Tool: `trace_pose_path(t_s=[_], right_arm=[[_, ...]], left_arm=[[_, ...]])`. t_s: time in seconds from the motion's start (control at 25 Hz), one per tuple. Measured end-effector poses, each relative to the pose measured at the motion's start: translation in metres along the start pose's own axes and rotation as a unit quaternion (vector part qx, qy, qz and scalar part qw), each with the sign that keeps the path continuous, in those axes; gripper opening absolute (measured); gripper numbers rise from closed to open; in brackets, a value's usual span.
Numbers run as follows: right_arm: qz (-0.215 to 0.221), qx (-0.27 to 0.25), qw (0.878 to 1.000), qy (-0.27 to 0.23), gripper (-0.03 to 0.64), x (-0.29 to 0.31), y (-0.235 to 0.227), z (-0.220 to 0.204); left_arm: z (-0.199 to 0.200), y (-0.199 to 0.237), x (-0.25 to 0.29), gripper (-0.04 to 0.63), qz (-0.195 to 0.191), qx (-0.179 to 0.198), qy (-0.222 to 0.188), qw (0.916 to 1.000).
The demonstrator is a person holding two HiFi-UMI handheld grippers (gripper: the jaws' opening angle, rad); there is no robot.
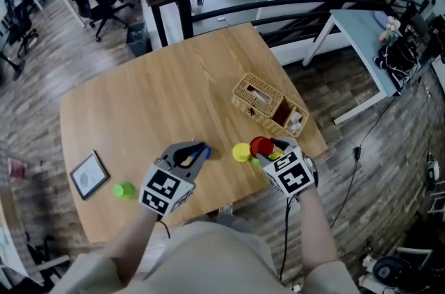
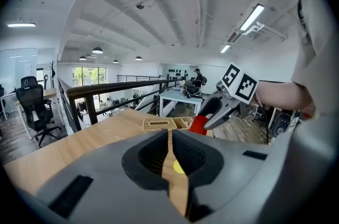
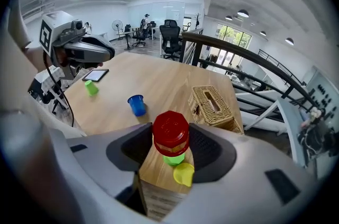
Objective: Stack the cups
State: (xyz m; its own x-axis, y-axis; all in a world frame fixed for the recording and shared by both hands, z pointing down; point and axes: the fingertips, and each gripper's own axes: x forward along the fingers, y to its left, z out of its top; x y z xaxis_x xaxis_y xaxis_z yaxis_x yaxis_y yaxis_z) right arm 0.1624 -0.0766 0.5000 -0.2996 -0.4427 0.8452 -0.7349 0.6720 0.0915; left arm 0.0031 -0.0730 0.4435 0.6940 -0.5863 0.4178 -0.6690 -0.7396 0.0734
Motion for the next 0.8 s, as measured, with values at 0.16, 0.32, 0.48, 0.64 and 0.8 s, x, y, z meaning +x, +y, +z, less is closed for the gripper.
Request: trace_pose_path(t_s=[0.16, 0.32, 0.48, 0.64, 0.8], right_arm=[[0.009, 0.013, 1.0, 0.02, 0.233, 0.02, -0.007, -0.014], [0.025, 0.028, 0.999, 0.029, 0.233, 0.036, -0.006, -0.025], [0.029, 0.037, 0.998, 0.036, 0.233, 0.049, -0.008, -0.034], [0.028, 0.047, 0.998, 0.037, 0.233, 0.059, -0.012, -0.039], [0.029, 0.051, 0.998, 0.036, 0.235, 0.066, -0.014, -0.042]], left_arm=[[-0.004, -0.003, 0.017, 0.043, -0.013, -0.001, 0.009, 0.9999], [-0.012, -0.005, 0.027, 0.043, -0.021, -0.009, 0.024, 0.9995], [-0.023, -0.005, 0.033, 0.043, -0.024, -0.017, 0.038, 0.9989], [-0.033, -0.004, 0.039, 0.043, -0.025, -0.022, 0.049, 0.9983], [-0.037, -0.003, 0.044, 0.043, -0.025, -0.022, 0.055, 0.9979]])
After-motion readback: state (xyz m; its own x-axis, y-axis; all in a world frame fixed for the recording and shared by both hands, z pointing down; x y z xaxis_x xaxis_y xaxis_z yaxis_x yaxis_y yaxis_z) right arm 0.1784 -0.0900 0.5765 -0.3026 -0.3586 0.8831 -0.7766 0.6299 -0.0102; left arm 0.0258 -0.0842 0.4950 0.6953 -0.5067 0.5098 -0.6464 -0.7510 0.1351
